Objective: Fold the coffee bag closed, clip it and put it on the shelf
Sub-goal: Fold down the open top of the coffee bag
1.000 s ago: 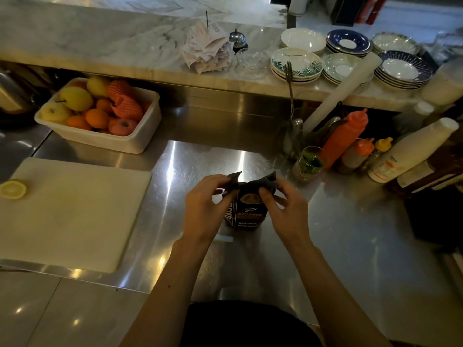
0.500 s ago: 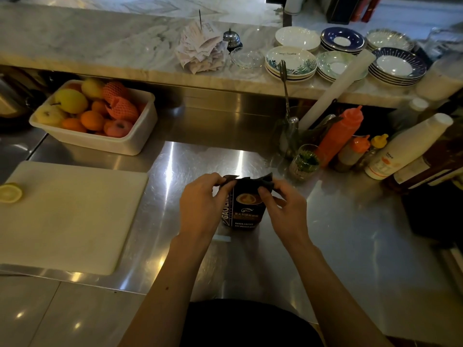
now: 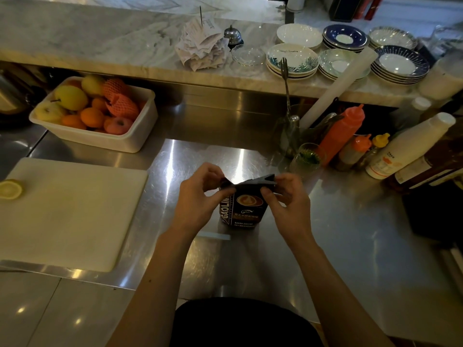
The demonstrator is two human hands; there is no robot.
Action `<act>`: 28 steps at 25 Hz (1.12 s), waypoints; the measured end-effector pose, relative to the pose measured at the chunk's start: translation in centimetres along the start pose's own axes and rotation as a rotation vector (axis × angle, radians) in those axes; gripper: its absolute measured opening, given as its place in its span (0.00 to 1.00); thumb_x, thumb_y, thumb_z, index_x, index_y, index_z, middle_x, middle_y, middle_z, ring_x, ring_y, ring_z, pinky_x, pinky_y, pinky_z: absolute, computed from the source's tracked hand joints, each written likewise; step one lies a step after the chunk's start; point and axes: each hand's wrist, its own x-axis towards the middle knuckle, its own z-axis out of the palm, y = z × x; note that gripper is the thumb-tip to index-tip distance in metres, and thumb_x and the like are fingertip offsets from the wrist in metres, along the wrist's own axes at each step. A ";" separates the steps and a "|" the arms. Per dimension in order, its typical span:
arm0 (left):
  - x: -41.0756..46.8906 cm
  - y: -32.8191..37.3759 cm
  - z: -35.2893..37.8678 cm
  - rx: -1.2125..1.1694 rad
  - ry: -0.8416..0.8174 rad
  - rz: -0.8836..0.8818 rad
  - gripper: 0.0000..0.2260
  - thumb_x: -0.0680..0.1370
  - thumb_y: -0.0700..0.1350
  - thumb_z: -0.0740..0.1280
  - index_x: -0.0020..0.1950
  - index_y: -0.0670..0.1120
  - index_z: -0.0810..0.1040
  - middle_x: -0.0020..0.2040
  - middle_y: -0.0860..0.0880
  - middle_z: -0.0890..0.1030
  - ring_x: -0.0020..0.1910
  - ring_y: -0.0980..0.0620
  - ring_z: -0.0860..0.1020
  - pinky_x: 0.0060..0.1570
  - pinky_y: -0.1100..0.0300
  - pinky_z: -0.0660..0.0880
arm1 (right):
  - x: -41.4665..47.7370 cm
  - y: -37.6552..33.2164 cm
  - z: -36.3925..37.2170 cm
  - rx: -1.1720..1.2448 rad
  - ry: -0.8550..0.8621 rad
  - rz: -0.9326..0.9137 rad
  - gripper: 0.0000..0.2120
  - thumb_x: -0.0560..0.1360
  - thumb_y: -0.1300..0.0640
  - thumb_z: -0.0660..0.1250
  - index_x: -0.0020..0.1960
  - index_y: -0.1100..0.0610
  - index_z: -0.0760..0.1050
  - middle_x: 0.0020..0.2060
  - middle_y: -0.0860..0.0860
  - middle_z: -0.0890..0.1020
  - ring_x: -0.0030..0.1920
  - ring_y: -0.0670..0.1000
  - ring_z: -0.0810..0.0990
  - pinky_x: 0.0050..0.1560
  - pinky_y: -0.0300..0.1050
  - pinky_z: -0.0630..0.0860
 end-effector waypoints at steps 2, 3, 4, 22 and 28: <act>0.1 -0.3 0.1 0.011 0.049 0.011 0.14 0.71 0.41 0.77 0.54 0.48 0.81 0.39 0.54 0.83 0.41 0.58 0.83 0.48 0.64 0.80 | 0.2 -0.2 0.0 -0.047 -0.053 -0.018 0.16 0.75 0.56 0.70 0.56 0.40 0.70 0.46 0.37 0.82 0.50 0.37 0.80 0.49 0.29 0.75; 0.1 -0.5 0.3 -0.003 0.061 0.016 0.13 0.71 0.41 0.76 0.54 0.48 0.82 0.39 0.54 0.84 0.41 0.58 0.83 0.48 0.64 0.80 | 0.4 -0.2 0.0 -0.085 -0.080 -0.039 0.13 0.75 0.55 0.70 0.54 0.41 0.72 0.45 0.38 0.81 0.50 0.37 0.80 0.49 0.28 0.74; 0.0 -0.6 0.5 -0.026 0.056 0.013 0.11 0.71 0.41 0.76 0.52 0.47 0.83 0.41 0.53 0.84 0.43 0.57 0.83 0.48 0.63 0.81 | 0.6 -0.2 0.1 -0.106 -0.096 -0.053 0.09 0.76 0.55 0.69 0.50 0.41 0.74 0.42 0.38 0.81 0.48 0.37 0.80 0.47 0.28 0.74; 1.8 0.2 0.9 0.029 -0.156 0.150 0.07 0.74 0.38 0.73 0.50 0.46 0.85 0.41 0.58 0.83 0.41 0.67 0.82 0.43 0.73 0.75 | 2.4 -1.4 0.0 -0.297 -0.221 -0.177 0.09 0.74 0.54 0.70 0.54 0.47 0.80 0.43 0.30 0.78 0.45 0.31 0.78 0.46 0.28 0.75; 1.4 0.3 1.1 0.028 -0.127 0.119 0.06 0.73 0.38 0.73 0.47 0.48 0.84 0.39 0.54 0.84 0.41 0.61 0.83 0.43 0.70 0.77 | 3.0 -1.4 -0.3 -0.338 -0.253 -0.140 0.06 0.74 0.58 0.69 0.45 0.46 0.79 0.37 0.34 0.79 0.42 0.38 0.80 0.41 0.32 0.77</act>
